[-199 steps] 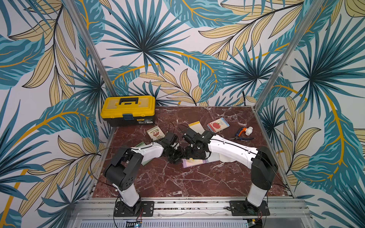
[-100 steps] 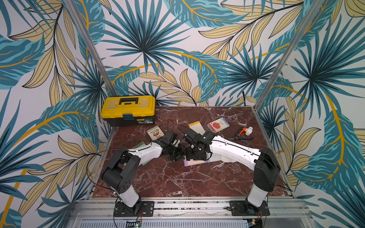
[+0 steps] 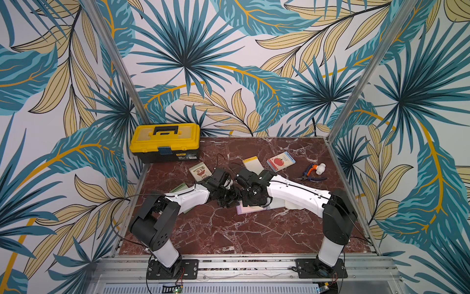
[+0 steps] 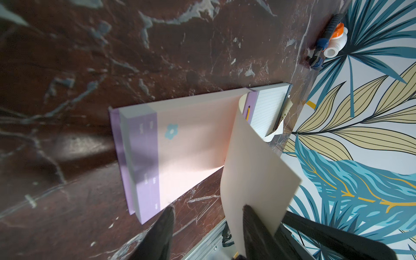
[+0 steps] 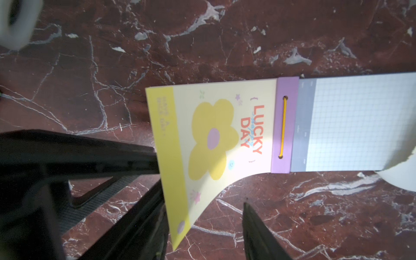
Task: Tear off pages from different memo pads
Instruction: Tear off the paper from the memo pad.
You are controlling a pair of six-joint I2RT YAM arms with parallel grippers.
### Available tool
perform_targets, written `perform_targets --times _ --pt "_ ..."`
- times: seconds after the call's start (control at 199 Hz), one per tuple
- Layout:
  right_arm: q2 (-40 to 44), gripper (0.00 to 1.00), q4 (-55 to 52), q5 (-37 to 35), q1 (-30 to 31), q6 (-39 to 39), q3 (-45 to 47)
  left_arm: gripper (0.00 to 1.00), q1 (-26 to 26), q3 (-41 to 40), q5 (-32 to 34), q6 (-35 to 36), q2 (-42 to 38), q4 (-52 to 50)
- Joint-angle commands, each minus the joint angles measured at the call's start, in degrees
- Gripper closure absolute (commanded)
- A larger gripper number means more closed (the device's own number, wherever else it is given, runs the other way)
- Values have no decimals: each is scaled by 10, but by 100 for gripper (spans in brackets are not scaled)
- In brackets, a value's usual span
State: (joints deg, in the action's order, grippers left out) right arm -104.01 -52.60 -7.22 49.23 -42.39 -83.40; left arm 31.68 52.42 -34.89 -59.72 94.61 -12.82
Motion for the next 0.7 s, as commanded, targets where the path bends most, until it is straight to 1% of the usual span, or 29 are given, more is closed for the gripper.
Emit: perform_targets --times 0.0,0.146,0.196,0.221,0.362,0.422,0.522,0.623,0.698 --pt "-14 51 52 -17 3 2 13 49 13 12 -19 -4 -6 19" --pt "-14 59 52 -28 3 -13 18 49 16 11 -18 -9 -7 24" --pt "-9 64 47 -33 3 -17 23 49 16 12 -17 -9 -7 23" --pt "-6 67 45 -38 3 -18 26 49 16 11 -17 -9 -6 23" --pt "14 92 46 -52 2 -22 54 49 17 11 -15 -8 -1 21" --pt "23 100 53 -53 -1 -25 70 49 17 14 -14 -5 2 16" --pt "42 100 68 -45 -7 -30 98 50 17 25 -7 6 6 -5" --pt "68 100 82 -42 -15 -45 128 56 17 41 8 23 12 -47" --pt "94 100 97 -42 -22 -57 157 63 17 49 12 31 17 -59"
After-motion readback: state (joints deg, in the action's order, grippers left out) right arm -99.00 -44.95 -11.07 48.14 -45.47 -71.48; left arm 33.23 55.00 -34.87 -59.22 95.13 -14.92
